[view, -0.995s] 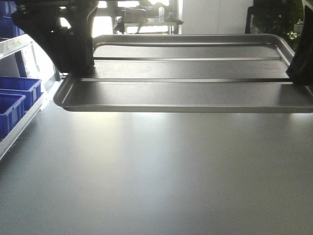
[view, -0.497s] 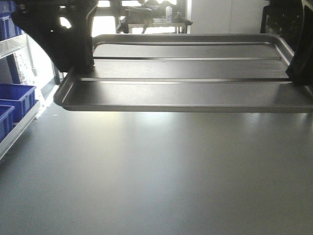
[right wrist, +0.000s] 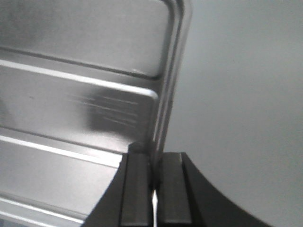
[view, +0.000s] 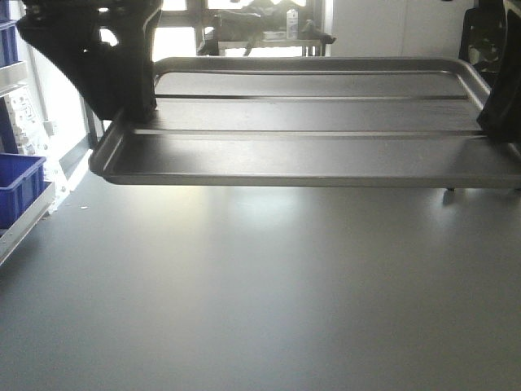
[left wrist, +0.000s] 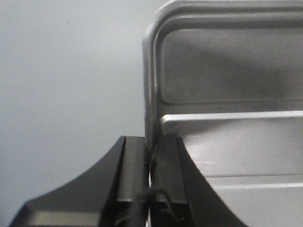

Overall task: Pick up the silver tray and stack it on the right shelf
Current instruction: 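Hold the tray level with both grippers while the base drives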

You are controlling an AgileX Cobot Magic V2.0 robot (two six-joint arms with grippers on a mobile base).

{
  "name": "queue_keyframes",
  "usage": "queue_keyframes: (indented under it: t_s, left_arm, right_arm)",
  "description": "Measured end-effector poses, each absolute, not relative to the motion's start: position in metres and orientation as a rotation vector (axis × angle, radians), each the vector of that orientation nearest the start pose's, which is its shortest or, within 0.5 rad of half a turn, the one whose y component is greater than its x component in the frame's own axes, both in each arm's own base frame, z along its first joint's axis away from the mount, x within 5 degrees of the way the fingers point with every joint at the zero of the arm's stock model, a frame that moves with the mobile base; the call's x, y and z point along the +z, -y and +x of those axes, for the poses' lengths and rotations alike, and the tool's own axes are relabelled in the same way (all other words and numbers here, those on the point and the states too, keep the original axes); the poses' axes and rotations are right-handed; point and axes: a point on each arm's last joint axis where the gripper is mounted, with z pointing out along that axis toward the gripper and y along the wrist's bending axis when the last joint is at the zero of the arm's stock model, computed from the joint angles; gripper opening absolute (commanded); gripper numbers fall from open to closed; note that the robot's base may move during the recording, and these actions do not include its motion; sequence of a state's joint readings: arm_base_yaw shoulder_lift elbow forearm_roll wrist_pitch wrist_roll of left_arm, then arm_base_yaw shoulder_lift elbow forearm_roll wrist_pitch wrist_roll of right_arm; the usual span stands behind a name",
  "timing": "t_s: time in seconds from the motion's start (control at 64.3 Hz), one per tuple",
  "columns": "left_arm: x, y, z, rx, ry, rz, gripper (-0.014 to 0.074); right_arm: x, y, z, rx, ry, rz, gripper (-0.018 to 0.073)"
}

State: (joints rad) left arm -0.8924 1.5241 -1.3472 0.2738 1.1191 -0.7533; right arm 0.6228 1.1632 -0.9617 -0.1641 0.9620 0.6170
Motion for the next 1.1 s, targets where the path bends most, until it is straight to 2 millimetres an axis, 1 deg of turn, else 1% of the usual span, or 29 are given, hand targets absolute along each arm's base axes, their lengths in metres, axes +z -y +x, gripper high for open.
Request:
queue_keyframes:
  t_s: [1.104]
  left_arm:
    - [0.3212, 0.2287, 0.2125, -0.108, -2.693, 0.290, -0.0101]
  right_arm:
    - [0.3115, -0.1173, 0.1842, 0.213, -2.643, -0.089, 0.0057]
